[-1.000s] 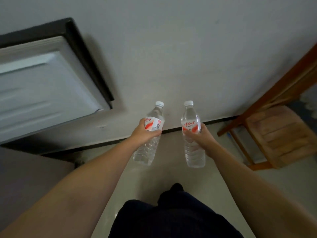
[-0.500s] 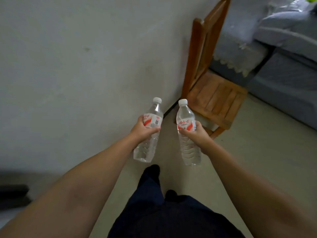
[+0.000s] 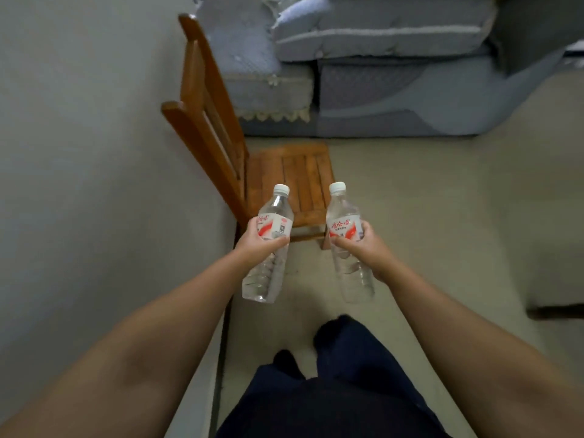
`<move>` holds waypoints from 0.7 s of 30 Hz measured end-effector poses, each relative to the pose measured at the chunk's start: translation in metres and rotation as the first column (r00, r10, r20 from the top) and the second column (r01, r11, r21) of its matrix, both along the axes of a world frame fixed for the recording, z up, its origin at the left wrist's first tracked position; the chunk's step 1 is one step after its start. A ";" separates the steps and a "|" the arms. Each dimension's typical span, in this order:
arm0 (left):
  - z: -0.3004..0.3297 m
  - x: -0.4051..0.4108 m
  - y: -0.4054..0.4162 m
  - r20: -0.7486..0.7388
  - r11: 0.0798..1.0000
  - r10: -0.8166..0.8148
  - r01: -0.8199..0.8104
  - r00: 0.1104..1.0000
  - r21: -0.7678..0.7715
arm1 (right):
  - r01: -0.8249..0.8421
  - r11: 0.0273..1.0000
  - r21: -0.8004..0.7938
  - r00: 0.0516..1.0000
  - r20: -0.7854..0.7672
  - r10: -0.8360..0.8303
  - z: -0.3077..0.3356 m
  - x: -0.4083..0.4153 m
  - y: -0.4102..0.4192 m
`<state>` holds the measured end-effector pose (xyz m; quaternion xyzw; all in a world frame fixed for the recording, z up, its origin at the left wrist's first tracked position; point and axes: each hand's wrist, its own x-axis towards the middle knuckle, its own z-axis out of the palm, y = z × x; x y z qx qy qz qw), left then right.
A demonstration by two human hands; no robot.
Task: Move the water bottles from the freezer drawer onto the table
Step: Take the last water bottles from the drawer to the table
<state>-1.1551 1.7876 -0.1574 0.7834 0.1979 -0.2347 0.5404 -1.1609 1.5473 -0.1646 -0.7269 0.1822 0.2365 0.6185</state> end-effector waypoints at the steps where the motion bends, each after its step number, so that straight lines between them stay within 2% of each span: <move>1: -0.001 0.012 -0.011 -0.008 0.999 -0.039 0.039 0.999 0.005 | 0.034 0.999 -0.001 0.999 0.000 -0.034 -0.001 0.005 -0.012; 7: -0.008 0.094 -0.102 -0.030 0.973 -0.227 0.228 0.973 0.025 | 0.198 0.980 -0.009 0.980 -0.015 -0.198 -0.010 0.049 -0.093; 16: -0.006 0.206 -0.241 -0.027 0.931 -0.358 0.359 0.934 0.067 | 0.317 0.948 -0.044 0.948 -0.003 -0.317 -0.009 0.127 -0.223; 21: -0.004 0.263 -0.324 -0.018 0.891 -0.443 0.443 0.896 0.101 | 0.471 0.880 -0.062 0.882 0.023 -0.470 -0.008 0.161 -0.295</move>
